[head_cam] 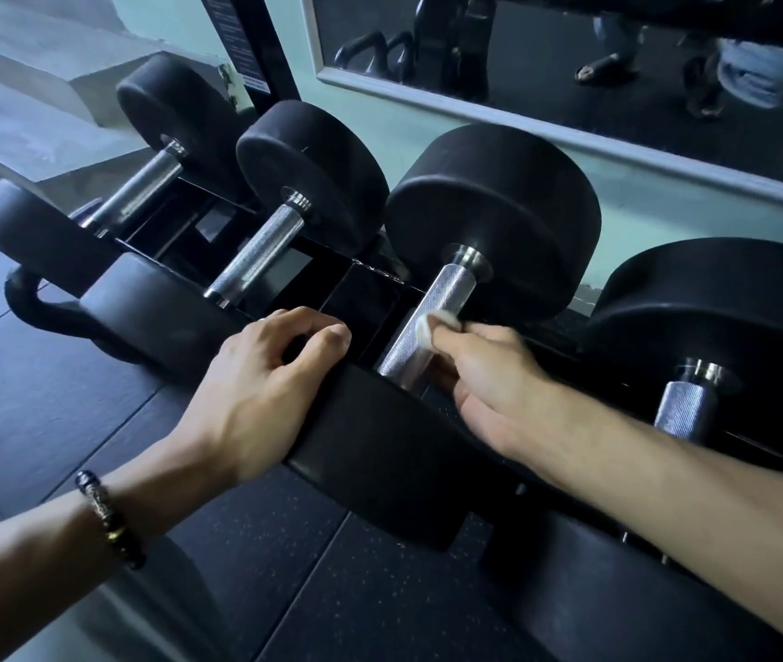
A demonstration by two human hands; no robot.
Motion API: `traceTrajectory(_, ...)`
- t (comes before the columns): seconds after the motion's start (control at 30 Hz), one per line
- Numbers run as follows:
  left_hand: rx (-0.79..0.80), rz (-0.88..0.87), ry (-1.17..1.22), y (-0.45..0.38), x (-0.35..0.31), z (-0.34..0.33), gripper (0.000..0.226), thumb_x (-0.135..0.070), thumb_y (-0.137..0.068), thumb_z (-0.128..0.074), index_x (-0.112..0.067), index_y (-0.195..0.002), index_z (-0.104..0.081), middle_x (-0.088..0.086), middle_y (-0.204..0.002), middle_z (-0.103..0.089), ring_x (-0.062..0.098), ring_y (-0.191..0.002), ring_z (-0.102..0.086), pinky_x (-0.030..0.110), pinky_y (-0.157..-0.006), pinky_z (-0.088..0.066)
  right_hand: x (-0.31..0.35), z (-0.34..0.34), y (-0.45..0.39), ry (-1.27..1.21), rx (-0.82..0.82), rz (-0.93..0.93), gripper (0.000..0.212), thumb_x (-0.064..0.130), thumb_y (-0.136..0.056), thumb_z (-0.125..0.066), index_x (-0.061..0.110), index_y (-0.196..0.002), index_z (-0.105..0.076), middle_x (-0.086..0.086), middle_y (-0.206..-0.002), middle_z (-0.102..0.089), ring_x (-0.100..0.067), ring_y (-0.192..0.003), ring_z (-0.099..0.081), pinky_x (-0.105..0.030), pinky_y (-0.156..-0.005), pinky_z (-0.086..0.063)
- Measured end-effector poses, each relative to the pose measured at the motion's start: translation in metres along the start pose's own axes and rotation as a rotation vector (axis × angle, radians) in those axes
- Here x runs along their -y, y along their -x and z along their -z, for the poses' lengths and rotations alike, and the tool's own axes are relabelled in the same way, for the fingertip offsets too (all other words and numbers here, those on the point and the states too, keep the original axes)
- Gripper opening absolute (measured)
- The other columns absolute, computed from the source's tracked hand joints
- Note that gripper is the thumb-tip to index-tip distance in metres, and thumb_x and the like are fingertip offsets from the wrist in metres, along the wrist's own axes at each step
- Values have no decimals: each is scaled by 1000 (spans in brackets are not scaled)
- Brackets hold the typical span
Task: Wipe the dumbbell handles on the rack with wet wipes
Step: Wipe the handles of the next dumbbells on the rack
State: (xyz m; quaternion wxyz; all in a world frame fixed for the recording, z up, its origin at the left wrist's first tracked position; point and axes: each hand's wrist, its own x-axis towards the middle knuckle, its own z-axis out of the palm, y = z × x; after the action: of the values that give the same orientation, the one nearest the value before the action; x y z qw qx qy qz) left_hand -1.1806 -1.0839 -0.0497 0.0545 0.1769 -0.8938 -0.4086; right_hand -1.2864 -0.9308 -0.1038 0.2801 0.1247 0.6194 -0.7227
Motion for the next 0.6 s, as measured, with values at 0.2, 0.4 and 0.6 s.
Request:
traceTrajectory(0.2,7,-9,3,0,1,0,53,-70,-71,-33,-41,-97,-69,-21,-103,-68,0,-97,-59,24,-86,-44,28,7,-12,-202,-52,24,14,13,-100,-61,1,-105,-64,-11,-93,-73,-17,-78,-72,-32,-81,-60)
traceTrajectory(0.4,6,-7,6,1,1,0,51,-70,-71,-33,-42,-95,-68,-23,-102,-67,-3,-95,-59,19,-81,-41,12,5,1,104,230,-170,24,40,-101,-57,16,-101,-59,-12,-116,-59,-24,-68,-61,-34,-64,-48)
traceTrajectory(0.6,2,-3,10,1,2,-1,51,-71,-71,-33,-42,-94,-68,-24,-101,-66,-4,-91,-58,20,-78,-40,31,13,-12,184,43,46,37,44,-105,-43,14,-123,-57,-12,-108,-67,-20,-86,-68,-34,-72,-56)
